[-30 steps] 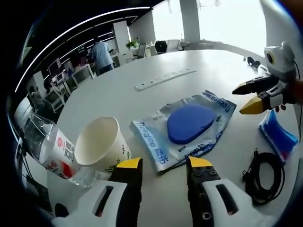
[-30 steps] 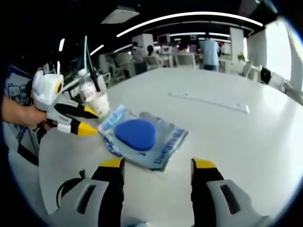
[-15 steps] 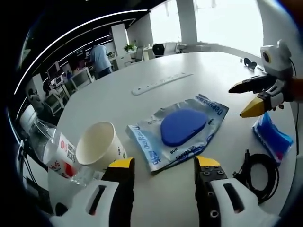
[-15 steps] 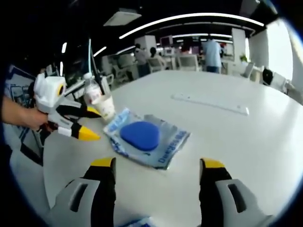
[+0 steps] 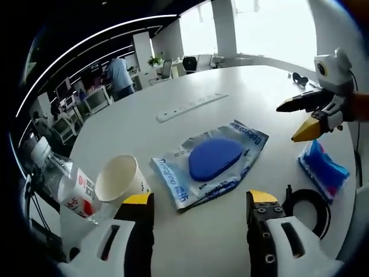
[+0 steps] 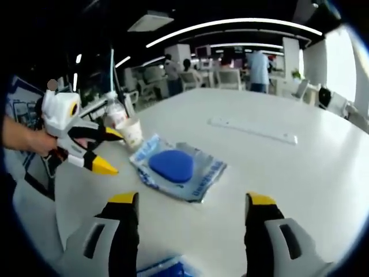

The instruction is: Arrange the tabletop items into an orderly group along one side of the table until the central work area is clear of visible clutter.

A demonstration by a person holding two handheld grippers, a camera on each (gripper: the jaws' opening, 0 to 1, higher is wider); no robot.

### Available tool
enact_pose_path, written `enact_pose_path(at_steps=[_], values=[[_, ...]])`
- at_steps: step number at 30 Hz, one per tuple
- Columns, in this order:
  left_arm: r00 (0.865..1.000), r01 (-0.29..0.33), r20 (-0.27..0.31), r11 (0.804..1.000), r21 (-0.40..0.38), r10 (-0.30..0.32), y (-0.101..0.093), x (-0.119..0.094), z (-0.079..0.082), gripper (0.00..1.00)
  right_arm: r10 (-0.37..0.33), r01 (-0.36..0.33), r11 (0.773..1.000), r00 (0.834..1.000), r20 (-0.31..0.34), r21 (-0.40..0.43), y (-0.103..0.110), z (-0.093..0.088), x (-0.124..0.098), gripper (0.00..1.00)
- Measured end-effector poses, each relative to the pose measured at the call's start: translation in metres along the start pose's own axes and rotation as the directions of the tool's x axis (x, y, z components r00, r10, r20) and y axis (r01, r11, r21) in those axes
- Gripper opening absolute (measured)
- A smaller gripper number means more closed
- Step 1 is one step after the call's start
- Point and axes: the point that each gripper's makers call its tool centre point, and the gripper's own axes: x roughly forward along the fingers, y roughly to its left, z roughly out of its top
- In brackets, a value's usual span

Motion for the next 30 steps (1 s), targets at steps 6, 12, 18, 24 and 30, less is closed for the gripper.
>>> enact_pose_path(at_steps=[6,12,18,24,30], values=[[1.000,0.021,0.015,0.999,0.033,-0.022,-0.011,-0.007,0.006,0.66,-0.011,0.011,1.000,1.000,0.016,-0.007,-0.001,0.005,-0.012,0.74],[0.999,0.033,0.022,0.999,0.036,-0.034,-0.017,-0.013,0.008,0.68,-0.017,0.017,1.000,0.999,0.027,-0.014,0.000,0.009,-0.023,0.74],[0.998,0.048,0.037,0.998,0.051,-0.050,-0.027,-0.018,0.013,0.69,-0.017,0.018,1.000,0.999,0.027,-0.021,0.001,0.009,-0.032,0.73],[0.997,0.064,0.045,0.996,0.064,-0.067,-0.038,-0.022,0.015,0.67,-0.008,0.009,0.999,0.999,0.036,-0.037,0.003,0.009,-0.045,0.68],[0.995,0.083,0.047,0.992,0.095,-0.088,-0.049,-0.030,0.016,0.65,-0.006,0.008,0.998,1.000,0.029,-0.056,-0.001,0.003,-0.058,0.60]])
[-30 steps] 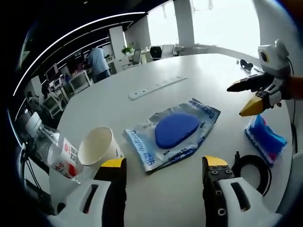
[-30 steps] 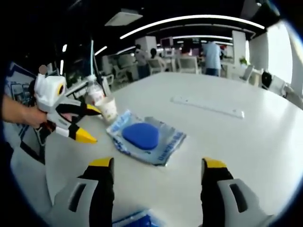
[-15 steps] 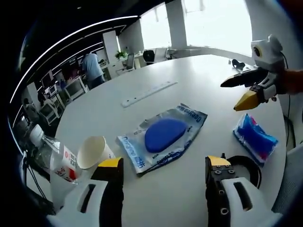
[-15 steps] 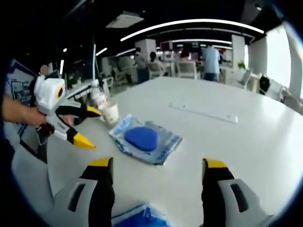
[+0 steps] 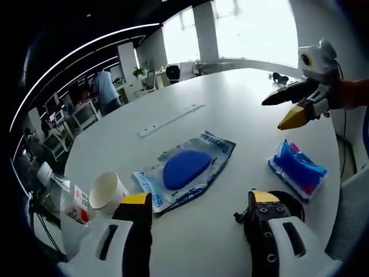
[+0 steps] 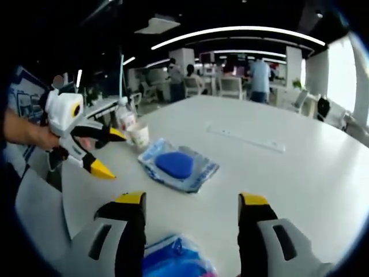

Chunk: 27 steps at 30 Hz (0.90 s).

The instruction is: Arrange the tabletop items into an orderly group along one side of the table until the central work area is clear of visible clutter.

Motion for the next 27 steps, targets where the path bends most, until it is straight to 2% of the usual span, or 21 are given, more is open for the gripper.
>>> enact_pose_path(at_steps=[8,17,20,27], values=[[1.000,0.015,0.005,1.000,0.011,-0.015,-0.011,-0.007,0.001,0.64,0.004,-0.003,1.000,1.000,-0.027,0.003,0.000,-0.011,-0.012,0.54],[0.998,0.060,0.011,0.998,0.028,-0.061,-0.032,-0.014,0.000,0.59,0.011,-0.013,1.000,0.998,-0.055,-0.026,0.000,-0.025,-0.026,0.44],[0.997,0.075,0.011,0.997,0.036,-0.076,-0.039,-0.015,-0.001,0.58,0.022,-0.023,0.999,0.997,-0.071,-0.024,0.001,-0.032,-0.030,0.37],[0.995,0.094,0.017,0.995,0.040,-0.095,-0.049,-0.016,-0.002,0.56,0.023,-0.028,0.999,0.995,-0.101,-0.043,-0.002,-0.047,-0.035,0.35]])
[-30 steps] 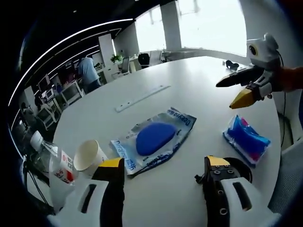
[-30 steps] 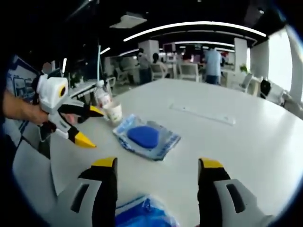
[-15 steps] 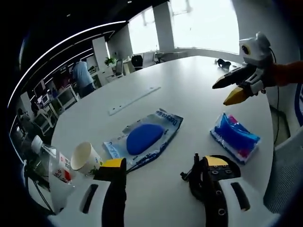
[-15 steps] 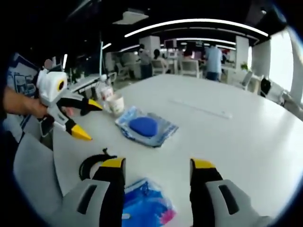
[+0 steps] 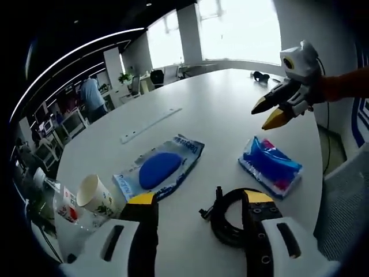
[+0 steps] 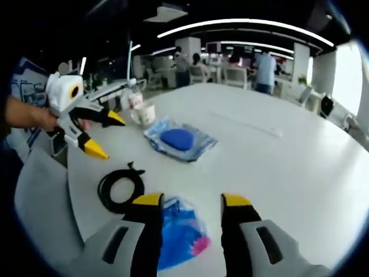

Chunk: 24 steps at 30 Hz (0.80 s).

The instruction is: Arrange the tabletop items into an orderly group along one side of the table until the central work area is clear of visible clutter.

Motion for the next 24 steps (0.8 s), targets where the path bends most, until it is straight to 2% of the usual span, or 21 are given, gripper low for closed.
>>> enact_pose_path(at_steps=[6,16,24], values=[[1.000,0.004,0.007,1.000,0.001,-0.004,-0.001,-0.004,-0.001,0.55,0.018,-0.018,1.000,0.999,-0.028,-0.016,0.001,-0.011,0.000,0.32],[1.000,-0.001,-0.014,1.000,-0.003,0.001,0.002,-0.008,-0.010,0.54,0.032,-0.036,0.998,0.997,-0.065,-0.048,-0.004,-0.025,0.002,0.26],[1.000,0.004,-0.025,1.000,-0.008,-0.005,-0.001,-0.008,-0.014,0.53,0.061,-0.068,0.996,0.990,-0.128,-0.057,-0.006,-0.043,0.011,0.22]])
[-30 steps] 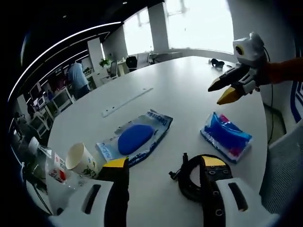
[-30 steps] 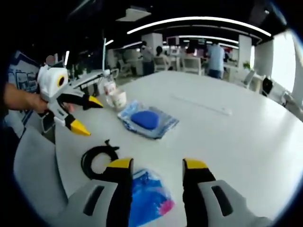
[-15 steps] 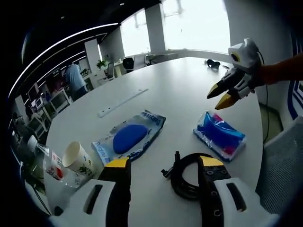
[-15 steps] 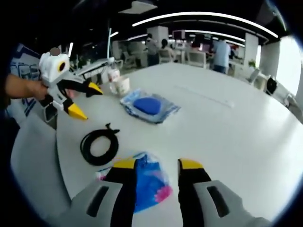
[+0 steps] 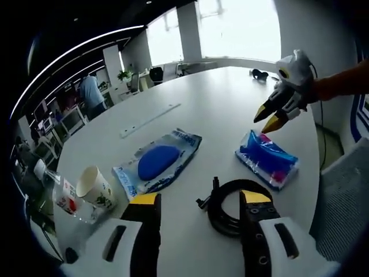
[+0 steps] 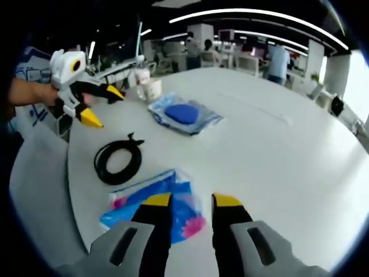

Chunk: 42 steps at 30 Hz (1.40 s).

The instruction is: Arrange the tabletop items into an orderly group along one side of the table until the central work area is clear of visible clutter.

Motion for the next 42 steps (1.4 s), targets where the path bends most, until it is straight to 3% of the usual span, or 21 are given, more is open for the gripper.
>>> enact_pose_path(at_steps=[7,19,22,33,42], values=[[1.000,0.000,-0.020,1.000,-0.004,-0.001,0.001,-0.002,-0.009,0.52,0.014,-0.014,1.000,1.000,-0.019,-0.024,-0.002,-0.005,0.007,0.22],[0.999,0.002,-0.045,1.000,-0.008,-0.002,0.005,-0.001,-0.018,0.50,0.037,-0.041,0.997,0.997,-0.066,-0.065,-0.007,-0.011,0.012,0.04],[0.999,0.001,-0.045,1.000,-0.013,-0.002,0.006,0.000,-0.017,0.50,0.035,-0.040,0.997,0.997,-0.070,-0.066,-0.008,-0.011,0.012,0.04],[0.999,0.018,-0.035,1.000,-0.010,-0.018,0.002,0.006,-0.010,0.49,-0.012,0.016,0.999,0.996,-0.085,0.048,-0.016,-0.015,0.007,0.00],[0.999,0.031,-0.025,1.000,0.000,-0.031,0.000,0.013,-0.001,0.49,-0.101,0.121,0.975,0.989,-0.112,0.188,-0.036,-0.023,-0.003,0.00]])
